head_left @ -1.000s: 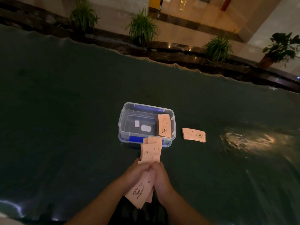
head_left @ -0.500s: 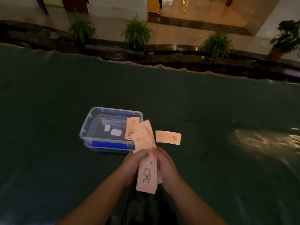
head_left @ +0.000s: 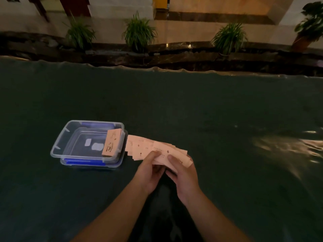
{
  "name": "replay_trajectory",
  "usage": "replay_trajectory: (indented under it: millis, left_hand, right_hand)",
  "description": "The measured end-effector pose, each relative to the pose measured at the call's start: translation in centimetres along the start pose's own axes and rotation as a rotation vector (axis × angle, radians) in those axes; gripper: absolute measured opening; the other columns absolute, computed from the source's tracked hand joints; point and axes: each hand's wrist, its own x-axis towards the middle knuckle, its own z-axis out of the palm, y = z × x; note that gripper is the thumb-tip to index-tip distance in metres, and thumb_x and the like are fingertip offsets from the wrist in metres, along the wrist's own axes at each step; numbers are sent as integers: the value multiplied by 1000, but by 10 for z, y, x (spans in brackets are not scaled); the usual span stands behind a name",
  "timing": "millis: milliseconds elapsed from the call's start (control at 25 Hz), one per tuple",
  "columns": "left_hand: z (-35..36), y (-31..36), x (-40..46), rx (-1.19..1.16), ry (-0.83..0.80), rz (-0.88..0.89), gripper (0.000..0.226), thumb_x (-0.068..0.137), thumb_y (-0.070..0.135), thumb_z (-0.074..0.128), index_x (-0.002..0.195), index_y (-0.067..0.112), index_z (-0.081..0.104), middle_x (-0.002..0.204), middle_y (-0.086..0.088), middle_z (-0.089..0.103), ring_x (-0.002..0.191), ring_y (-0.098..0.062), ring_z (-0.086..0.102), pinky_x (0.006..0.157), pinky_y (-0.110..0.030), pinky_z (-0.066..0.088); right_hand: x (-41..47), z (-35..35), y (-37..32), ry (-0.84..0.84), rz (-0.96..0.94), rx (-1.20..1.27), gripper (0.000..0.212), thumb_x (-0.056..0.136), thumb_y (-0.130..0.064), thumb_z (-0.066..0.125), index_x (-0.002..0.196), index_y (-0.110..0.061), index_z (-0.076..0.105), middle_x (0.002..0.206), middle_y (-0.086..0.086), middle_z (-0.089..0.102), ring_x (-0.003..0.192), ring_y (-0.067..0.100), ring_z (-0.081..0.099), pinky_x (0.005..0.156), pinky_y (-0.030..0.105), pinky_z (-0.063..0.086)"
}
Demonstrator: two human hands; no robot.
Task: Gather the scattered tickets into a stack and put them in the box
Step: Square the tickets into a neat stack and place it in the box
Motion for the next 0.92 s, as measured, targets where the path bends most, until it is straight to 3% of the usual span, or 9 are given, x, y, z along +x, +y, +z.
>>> replay_trajectory:
  millis: [80, 240, 360, 480, 560, 680, 800, 920]
  left_hand:
    - [5, -1, 8, -21, 25, -55, 28, 92, 12, 69, 120, 12, 69, 103, -12, 80, 104, -27, 71, 84, -39, 54]
    - [7, 12, 30, 33, 41, -137, 33, 87, 18, 75, 120, 15, 70, 109, -11, 77, 106, -25, 68, 91, -39, 52]
    - [1, 22, 52, 149, 80, -227, 42, 83, 24, 81, 122, 12, 69, 113, -14, 74, 106, -27, 67, 91, -40, 55]
    - [-7, 35, 62, 470, 86, -339, 57, 84, 46, 79, 125, 8, 65, 118, -16, 70, 108, -29, 68, 87, -41, 58]
    - [-13, 48, 60, 864, 83, -367, 63, 85, 64, 69, 118, 11, 65, 113, -11, 70, 101, -25, 68, 80, -38, 57]
    - [-21, 70, 56, 1367, 230, -24, 56, 89, 71, 58, 109, 18, 60, 109, -2, 63, 95, -18, 60, 80, -36, 48]
    - [-24, 79, 69, 1349, 390, 277, 71, 87, 66, 64, 141, 23, 46, 141, -4, 52, 124, -23, 54, 99, -42, 47]
    - [-20, 71, 87, 1333, 407, 180, 107, 81, 72, 67, 161, 21, 17, 166, -6, 24, 151, -30, 29, 119, -51, 31]
  right_hand:
    - [17, 2, -9, 72, -3, -26, 53, 84, -8, 88, 131, -18, 67, 121, 10, 81, 111, 25, 78, 95, 46, 65]
    - [49, 7, -13, 122, 18, -72, 51, 80, -8, 91, 125, -16, 69, 118, 10, 81, 106, 26, 80, 86, 42, 67]
    - [72, 11, -8, 188, 42, -112, 48, 80, -9, 92, 121, -19, 69, 118, 9, 79, 107, 27, 78, 87, 43, 67]
    - [91, 13, -3, 261, 98, -173, 39, 80, -11, 91, 111, -23, 69, 118, 9, 78, 108, 28, 76, 88, 43, 66]
    - [100, 11, -2, 285, 141, -216, 39, 80, -13, 92, 109, -24, 69, 121, 9, 76, 110, 28, 75, 85, 41, 66]
    - [108, 4, -7, 252, 192, -265, 48, 79, -14, 92, 120, -23, 67, 125, 8, 75, 116, 27, 72, 88, 42, 65]
    - [108, -1, -14, 192, 231, -275, 48, 82, -13, 90, 123, -21, 66, 123, 9, 77, 117, 25, 71, 95, 42, 61]
    - [111, -3, -17, 169, 249, -270, 46, 85, -10, 88, 125, -17, 67, 121, 10, 78, 118, 26, 71, 100, 44, 59]
